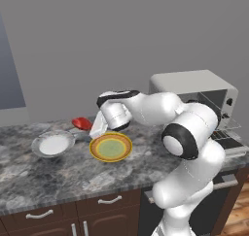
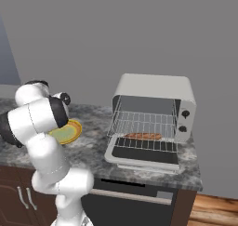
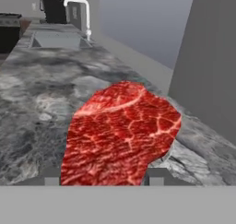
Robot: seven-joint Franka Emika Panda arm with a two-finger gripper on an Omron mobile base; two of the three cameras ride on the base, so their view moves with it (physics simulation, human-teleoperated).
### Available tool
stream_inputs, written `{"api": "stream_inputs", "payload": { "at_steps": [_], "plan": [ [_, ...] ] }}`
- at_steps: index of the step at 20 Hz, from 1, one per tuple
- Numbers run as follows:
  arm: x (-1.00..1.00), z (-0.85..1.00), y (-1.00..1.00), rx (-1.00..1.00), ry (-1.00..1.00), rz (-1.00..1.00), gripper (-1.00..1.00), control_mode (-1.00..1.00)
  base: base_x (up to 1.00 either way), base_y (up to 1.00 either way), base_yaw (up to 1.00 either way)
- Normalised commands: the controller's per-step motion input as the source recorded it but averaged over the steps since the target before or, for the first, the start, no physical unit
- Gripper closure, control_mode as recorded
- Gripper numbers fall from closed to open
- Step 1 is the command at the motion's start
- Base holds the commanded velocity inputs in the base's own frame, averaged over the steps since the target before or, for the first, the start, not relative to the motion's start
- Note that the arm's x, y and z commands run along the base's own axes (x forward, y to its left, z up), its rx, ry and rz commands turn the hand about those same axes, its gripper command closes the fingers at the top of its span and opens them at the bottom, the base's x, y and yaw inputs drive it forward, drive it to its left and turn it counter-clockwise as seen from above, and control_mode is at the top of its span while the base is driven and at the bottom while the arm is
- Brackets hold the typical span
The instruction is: Open the toaster oven door. Place the baguette on the bottom rack in the toaster oven and place the steak on the top rack.
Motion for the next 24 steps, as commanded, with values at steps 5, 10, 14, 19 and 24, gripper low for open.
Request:
{"api": "stream_inputs", "payload": {
  "at_steps": [5,10,14,19,24],
  "plan": [
    [-0.34,0.62,-0.46,0.00,0.00,0.00,1.00,-1.00,0.00,0.00,0.00],
    [-0.30,0.76,-0.58,0.04,0.00,0.00,1.00,-1.00,0.00,0.00,0.00],
    [-0.44,0.35,-0.86,0.00,0.04,0.00,1.00,-1.00,0.00,0.00,0.00],
    [-0.54,0.13,-0.93,-0.04,0.08,0.00,1.00,-1.00,0.00,0.00,0.00],
    [-0.46,0.32,-0.64,-0.10,0.05,0.00,1.00,-1.00,0.00,0.00,0.00]
  ]
}}
